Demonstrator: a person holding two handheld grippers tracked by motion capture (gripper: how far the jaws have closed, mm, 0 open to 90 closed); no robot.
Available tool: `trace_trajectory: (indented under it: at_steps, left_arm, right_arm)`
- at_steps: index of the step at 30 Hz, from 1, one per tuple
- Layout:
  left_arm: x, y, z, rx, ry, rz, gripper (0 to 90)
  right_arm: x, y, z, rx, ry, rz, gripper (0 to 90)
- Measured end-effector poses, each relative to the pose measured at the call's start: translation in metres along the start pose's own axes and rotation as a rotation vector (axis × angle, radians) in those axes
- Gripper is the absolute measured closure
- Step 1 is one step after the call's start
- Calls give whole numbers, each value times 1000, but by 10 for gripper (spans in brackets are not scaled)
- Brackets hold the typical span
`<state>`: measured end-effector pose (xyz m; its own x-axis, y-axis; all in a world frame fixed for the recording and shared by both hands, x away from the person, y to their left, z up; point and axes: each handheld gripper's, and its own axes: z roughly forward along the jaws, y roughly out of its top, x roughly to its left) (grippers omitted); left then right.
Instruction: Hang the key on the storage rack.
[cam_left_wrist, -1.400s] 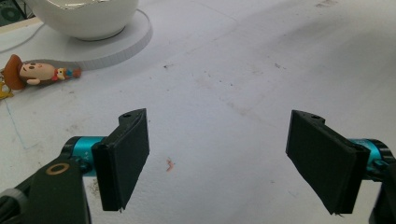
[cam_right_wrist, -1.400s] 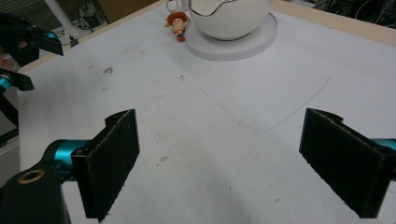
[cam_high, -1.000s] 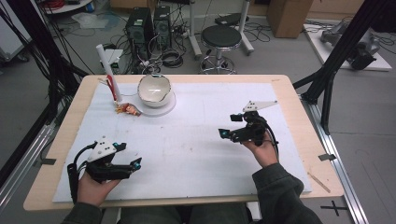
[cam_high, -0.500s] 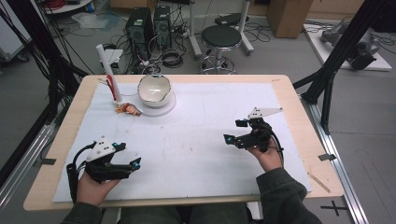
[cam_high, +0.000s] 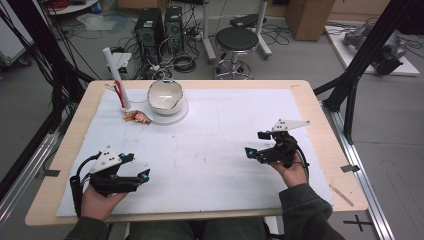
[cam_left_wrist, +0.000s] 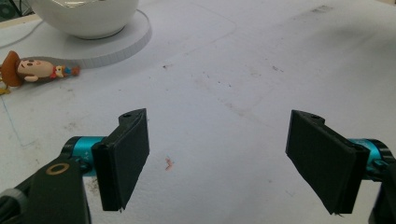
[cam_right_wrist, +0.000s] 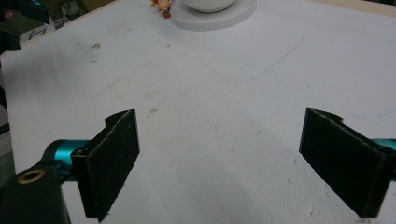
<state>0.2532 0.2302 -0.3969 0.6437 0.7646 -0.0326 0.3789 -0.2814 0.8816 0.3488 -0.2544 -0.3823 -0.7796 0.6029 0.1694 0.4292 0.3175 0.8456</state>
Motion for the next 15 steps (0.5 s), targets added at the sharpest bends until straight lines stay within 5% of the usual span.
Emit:
trace_trajectory:
  at_steps: [15]
  left_arm:
    - [1, -2, -2, -1, -4, -3, 219]
  right_arm:
    - [-4, -24, -18, -17, -40, 23, 111]
